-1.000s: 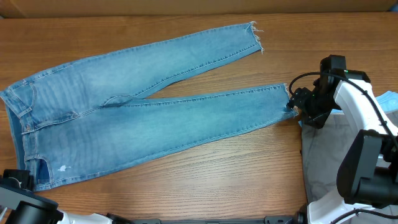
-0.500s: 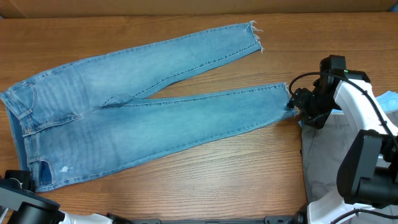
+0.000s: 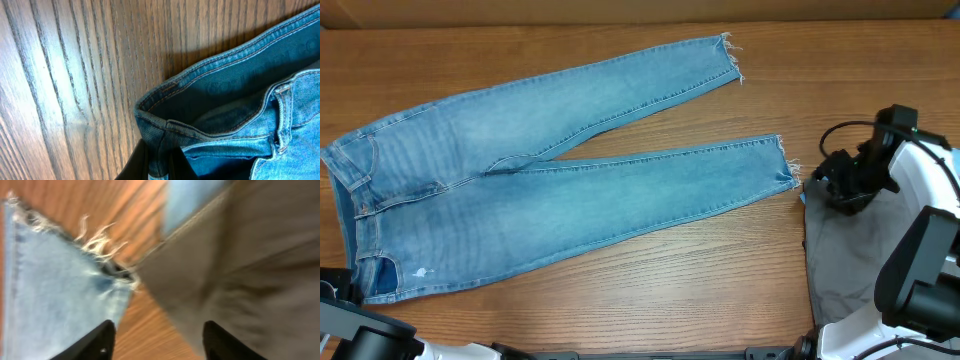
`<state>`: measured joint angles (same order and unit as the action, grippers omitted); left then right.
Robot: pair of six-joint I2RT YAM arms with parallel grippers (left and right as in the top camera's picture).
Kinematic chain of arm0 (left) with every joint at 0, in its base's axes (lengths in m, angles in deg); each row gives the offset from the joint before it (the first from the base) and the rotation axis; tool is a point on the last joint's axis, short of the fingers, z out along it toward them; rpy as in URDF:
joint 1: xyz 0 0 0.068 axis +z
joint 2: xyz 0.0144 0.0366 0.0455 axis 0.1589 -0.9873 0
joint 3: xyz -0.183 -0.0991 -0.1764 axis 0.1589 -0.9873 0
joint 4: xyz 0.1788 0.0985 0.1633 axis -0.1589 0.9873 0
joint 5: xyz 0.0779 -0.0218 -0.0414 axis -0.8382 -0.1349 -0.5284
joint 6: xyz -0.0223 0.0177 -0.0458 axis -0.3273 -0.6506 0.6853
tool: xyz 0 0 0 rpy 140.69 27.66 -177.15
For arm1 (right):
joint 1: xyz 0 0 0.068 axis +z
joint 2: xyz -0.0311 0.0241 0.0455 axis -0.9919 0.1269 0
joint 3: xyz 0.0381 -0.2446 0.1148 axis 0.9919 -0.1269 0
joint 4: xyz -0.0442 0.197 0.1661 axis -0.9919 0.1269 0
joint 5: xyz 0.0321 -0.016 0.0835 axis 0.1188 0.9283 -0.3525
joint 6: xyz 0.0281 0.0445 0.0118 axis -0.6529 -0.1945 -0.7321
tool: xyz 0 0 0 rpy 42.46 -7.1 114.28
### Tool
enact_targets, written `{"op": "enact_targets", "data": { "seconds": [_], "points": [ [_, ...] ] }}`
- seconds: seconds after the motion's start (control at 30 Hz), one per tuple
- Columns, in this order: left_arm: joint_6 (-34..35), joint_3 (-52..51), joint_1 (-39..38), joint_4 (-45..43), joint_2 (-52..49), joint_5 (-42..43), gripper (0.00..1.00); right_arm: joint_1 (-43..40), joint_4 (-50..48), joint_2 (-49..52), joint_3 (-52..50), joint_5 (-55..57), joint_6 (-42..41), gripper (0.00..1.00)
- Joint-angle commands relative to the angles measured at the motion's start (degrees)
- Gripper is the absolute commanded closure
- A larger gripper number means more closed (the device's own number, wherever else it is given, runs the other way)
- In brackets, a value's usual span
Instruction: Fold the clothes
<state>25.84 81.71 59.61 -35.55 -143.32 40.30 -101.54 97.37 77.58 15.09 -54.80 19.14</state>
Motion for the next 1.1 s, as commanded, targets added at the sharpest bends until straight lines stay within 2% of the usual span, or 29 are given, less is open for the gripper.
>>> {"op": "enact_targets", "data": {
  "seconds": [0.0, 0.27, 0.47, 0.8, 0.97, 1.07],
  "points": [
    [-0.6, 1.3, 0.3, 0.9, -0.4, 0.3, 0.96, 2.4, -2.6, -0.5, -2.6, -7.8, 4.0, 0.42],
    [-1.0, 1.3, 0.3, 2.7, -0.4, -0.1, 0.96, 5.7, -10.9, -0.5, -9.1, -0.4, -7.6, 0.42],
    [-1.2, 1.3, 0.2, 3.0, -0.4, -0.2, 0.96, 5.7, -19.6, -0.5, -12.4, -0.5, -7.8, 0.43],
    [-1.8, 1.3, 0.3, 3.6, -0.4, -0.3, 0.96, 6.6, -25.5, -0.4, -12.9, 2.1, -7.8, 0.58],
    [-1.8, 1.3, 0.2, 3.5, -0.4, -0.3, 0.96, 6.9, -27.2, -0.3, -13.3, 4.3, -7.3, 0.59],
    [-1.8, 1.3, 0.2, 3.6, -0.4, -0.2, 0.96, 6.9, -27.7, -0.3, -13.6, 4.3, -7.3, 0.71]
  ]
}}
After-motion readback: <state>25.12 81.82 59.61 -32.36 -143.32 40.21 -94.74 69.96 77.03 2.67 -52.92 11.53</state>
